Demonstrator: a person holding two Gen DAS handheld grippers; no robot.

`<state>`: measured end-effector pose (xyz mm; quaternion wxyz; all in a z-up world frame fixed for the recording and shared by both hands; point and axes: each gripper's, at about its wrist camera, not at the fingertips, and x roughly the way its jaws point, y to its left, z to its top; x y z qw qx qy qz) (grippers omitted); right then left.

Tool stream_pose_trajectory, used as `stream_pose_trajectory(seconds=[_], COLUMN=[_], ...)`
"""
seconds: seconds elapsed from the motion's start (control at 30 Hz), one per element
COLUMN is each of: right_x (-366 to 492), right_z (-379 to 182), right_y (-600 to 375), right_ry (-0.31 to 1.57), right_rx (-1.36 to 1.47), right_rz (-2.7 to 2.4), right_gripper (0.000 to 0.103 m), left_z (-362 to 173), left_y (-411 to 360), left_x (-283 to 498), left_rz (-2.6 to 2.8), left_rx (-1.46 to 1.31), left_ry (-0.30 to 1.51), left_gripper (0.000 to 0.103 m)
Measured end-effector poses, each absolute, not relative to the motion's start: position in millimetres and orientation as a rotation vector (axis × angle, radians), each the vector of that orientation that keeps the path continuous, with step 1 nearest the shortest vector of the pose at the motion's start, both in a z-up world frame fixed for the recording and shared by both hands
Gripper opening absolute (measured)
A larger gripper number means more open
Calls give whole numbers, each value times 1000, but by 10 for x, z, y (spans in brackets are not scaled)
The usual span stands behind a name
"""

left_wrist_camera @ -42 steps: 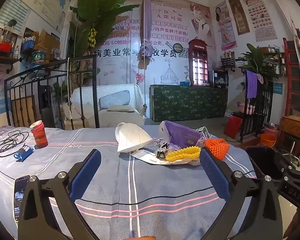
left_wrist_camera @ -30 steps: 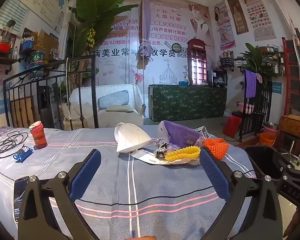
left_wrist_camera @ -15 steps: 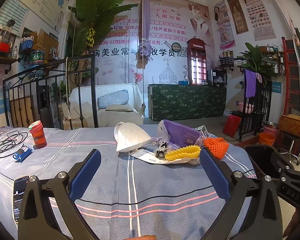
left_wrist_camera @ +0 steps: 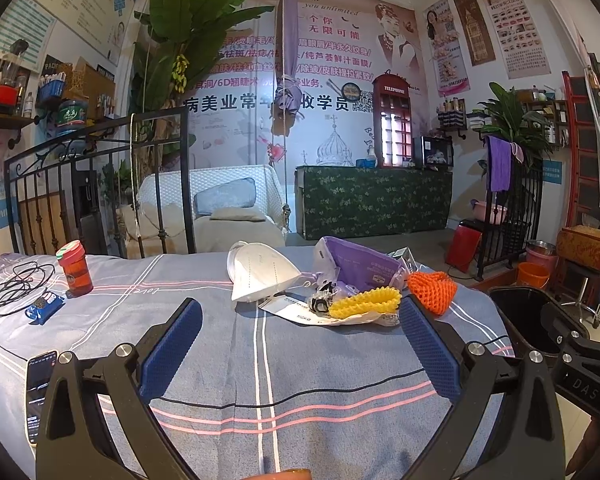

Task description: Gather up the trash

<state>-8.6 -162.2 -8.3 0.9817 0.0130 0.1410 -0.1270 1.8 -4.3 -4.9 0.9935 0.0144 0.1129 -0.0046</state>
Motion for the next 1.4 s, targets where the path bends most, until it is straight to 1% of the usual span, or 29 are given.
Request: stream_pose_trajectory(seconds=[1.4], right_x=[-89], right_z=[-118], right_y=[-1624], right_ry=[304], right_rx=[26], right_rz=[-251], right_gripper=[98], left_z=[-56], left_y=[-27], left_x=[32], left_rz=[-12], left_rx=[28], left_ry=[232], left_gripper=[97])
